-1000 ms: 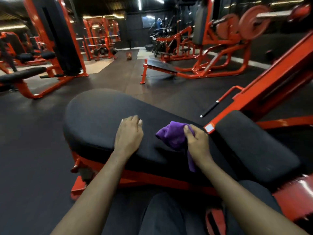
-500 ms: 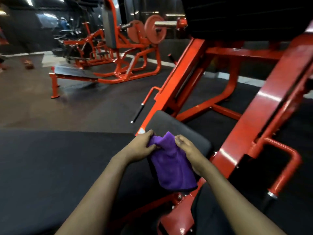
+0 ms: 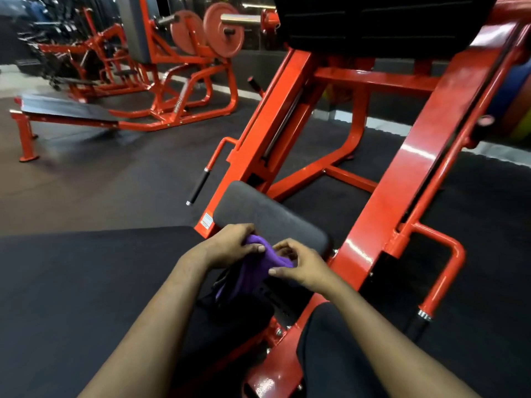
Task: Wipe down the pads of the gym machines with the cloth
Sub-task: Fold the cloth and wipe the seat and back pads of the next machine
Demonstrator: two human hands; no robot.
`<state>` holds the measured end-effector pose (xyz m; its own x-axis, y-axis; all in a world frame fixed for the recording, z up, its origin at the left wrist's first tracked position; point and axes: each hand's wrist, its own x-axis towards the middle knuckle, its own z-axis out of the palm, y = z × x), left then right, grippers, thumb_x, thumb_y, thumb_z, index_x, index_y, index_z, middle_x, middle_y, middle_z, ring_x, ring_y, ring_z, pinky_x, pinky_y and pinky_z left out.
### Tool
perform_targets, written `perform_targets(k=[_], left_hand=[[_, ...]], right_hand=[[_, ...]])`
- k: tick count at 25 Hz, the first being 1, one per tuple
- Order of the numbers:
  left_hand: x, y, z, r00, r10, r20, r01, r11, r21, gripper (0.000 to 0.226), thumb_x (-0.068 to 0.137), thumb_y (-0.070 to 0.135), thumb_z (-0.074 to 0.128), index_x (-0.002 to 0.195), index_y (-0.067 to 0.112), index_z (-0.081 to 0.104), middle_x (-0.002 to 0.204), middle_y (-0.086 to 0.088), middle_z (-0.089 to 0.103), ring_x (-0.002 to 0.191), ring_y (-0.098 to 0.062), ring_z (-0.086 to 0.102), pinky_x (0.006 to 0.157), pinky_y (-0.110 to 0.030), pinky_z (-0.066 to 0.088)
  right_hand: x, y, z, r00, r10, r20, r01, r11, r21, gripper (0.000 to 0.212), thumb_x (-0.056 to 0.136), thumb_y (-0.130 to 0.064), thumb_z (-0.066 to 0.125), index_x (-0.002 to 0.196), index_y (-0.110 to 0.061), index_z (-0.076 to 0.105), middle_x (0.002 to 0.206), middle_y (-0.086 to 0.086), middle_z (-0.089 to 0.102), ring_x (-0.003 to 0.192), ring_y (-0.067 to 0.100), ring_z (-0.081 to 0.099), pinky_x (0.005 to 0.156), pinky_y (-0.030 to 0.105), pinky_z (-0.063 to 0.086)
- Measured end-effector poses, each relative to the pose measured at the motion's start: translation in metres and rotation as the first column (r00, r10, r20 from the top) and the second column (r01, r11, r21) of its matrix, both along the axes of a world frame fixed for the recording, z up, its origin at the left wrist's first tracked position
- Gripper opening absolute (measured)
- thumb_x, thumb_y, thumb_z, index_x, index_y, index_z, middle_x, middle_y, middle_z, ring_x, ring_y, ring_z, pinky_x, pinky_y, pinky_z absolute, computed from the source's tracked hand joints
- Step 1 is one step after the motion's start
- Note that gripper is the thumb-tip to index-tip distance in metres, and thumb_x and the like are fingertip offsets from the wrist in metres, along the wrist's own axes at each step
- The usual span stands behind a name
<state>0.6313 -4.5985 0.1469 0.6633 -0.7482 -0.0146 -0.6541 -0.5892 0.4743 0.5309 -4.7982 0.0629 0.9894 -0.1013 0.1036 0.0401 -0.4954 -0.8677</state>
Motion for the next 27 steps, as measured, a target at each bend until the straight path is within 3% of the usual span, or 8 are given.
perform_targets(k=[4, 10, 12, 15, 17, 20, 23, 27], left_hand=[[0.011, -0.018, 0.005, 0.999, -0.026, 0.043, 0.023, 0.997, 0.074, 0.025, 0.090, 0.033, 0.073, 0.096, 0.011, 0.062, 0.093, -0.001, 0.061, 0.088, -0.018, 0.056, 0.069, -0.027, 0.032], [0.030, -0.061, -0.015, 0.994, -0.107, -0.014, 0.105, 0.930, 0.351, 0.028, 0.087, 0.026, 0.076, 0.101, 0.004, 0.066, 0.104, -0.013, 0.061, 0.101, -0.030, 0.059, 0.075, -0.027, 0.036], [0.050, -0.088, -0.022, 0.995, -0.094, 0.043, 0.077, 0.949, 0.306, 0.028, 0.086, 0.026, 0.076, 0.102, 0.005, 0.066, 0.109, -0.015, 0.058, 0.107, -0.032, 0.058, 0.083, -0.031, 0.040], [0.068, -0.137, -0.043, 0.984, 0.110, 0.140, -0.108, 0.994, -0.025, 0.034, 0.088, 0.024, 0.070, 0.118, 0.012, 0.060, 0.125, -0.011, 0.046, 0.114, -0.034, 0.056, 0.094, -0.042, 0.047], [0.063, -0.167, -0.075, 0.973, 0.158, 0.165, -0.152, 0.987, -0.051, 0.062, 0.091, 0.043, 0.062, 0.147, 0.027, 0.042, 0.154, -0.009, 0.029, 0.135, -0.034, 0.040, 0.105, -0.052, 0.041], [0.045, -0.198, -0.132, 0.993, 0.037, 0.108, -0.047, 0.995, 0.087, 0.088, 0.078, 0.087, 0.037, 0.155, 0.053, 0.010, 0.167, 0.002, -0.015, 0.152, -0.034, -0.008, 0.116, -0.069, 0.011], [0.043, -0.221, -0.161, 0.979, 0.156, 0.130, -0.158, 0.987, 0.008, 0.094, 0.071, 0.096, 0.034, 0.154, 0.055, 0.012, 0.166, 0.007, -0.022, 0.150, -0.034, -0.025, 0.111, -0.075, 0.000], [0.020, -0.240, -0.179, 0.901, 0.404, 0.161, -0.373, 0.908, -0.193, 0.083, 0.080, 0.079, 0.049, 0.153, 0.046, 0.030, 0.169, 0.004, -0.003, 0.154, -0.035, -0.007, 0.114, -0.071, 0.007]], right_hand=[[0.002, -0.025, 0.017, 0.992, -0.114, 0.057, 0.111, 0.993, 0.050, 0.012, 0.080, -0.014, 0.084, 0.078, -0.014, 0.072, 0.059, -0.011, 0.061, 0.057, -0.004, 0.051, 0.058, 0.019, 0.039], [0.004, -0.091, 0.027, 0.942, 0.083, -0.325, -0.080, 0.997, 0.024, 0.022, 0.081, -0.019, 0.085, 0.088, -0.004, 0.070, 0.071, 0.004, 0.069, 0.064, 0.013, 0.064, 0.056, 0.025, 0.051], [0.015, -0.111, 0.020, 0.948, 0.030, -0.315, -0.019, 0.999, 0.039, 0.019, 0.080, -0.016, 0.086, 0.085, -0.007, 0.070, 0.071, 0.006, 0.069, 0.064, 0.015, 0.066, 0.056, 0.025, 0.052], [0.039, -0.148, 0.003, 0.968, -0.231, -0.098, 0.233, 0.972, 0.011, 0.014, 0.082, -0.022, 0.083, 0.088, -0.017, 0.071, 0.081, 0.004, 0.073, 0.077, 0.019, 0.067, 0.070, 0.033, 0.053], [0.051, -0.182, -0.012, 0.890, -0.455, 0.019, 0.437, 0.842, -0.316, 0.025, 0.090, -0.029, 0.074, 0.113, -0.019, 0.071, 0.118, 0.006, 0.073, 0.113, 0.023, 0.065, 0.096, 0.036, 0.047], [0.051, -0.220, -0.046, 0.903, -0.404, 0.148, 0.317, 0.391, -0.864, 0.047, 0.099, -0.043, 0.044, 0.141, -0.027, 0.058, 0.161, 0.001, 0.038, 0.153, 0.023, 0.023, 0.120, 0.048, 0.016], [0.052, -0.219, -0.072, 0.908, -0.365, 0.205, 0.304, 0.239, -0.922, 0.049, 0.100, -0.041, 0.038, 0.140, -0.021, 0.059, 0.165, 0.005, 0.029, 0.157, 0.026, 0.008, 0.124, 0.053, 0.006], [0.061, -0.216, -0.076, 0.879, -0.406, 0.251, 0.338, 0.159, -0.928, 0.052, 0.101, -0.038, 0.036, 0.142, -0.012, 0.055, 0.164, 0.011, 0.029, 0.157, 0.029, 0.005, 0.124, 0.054, 0.000]])
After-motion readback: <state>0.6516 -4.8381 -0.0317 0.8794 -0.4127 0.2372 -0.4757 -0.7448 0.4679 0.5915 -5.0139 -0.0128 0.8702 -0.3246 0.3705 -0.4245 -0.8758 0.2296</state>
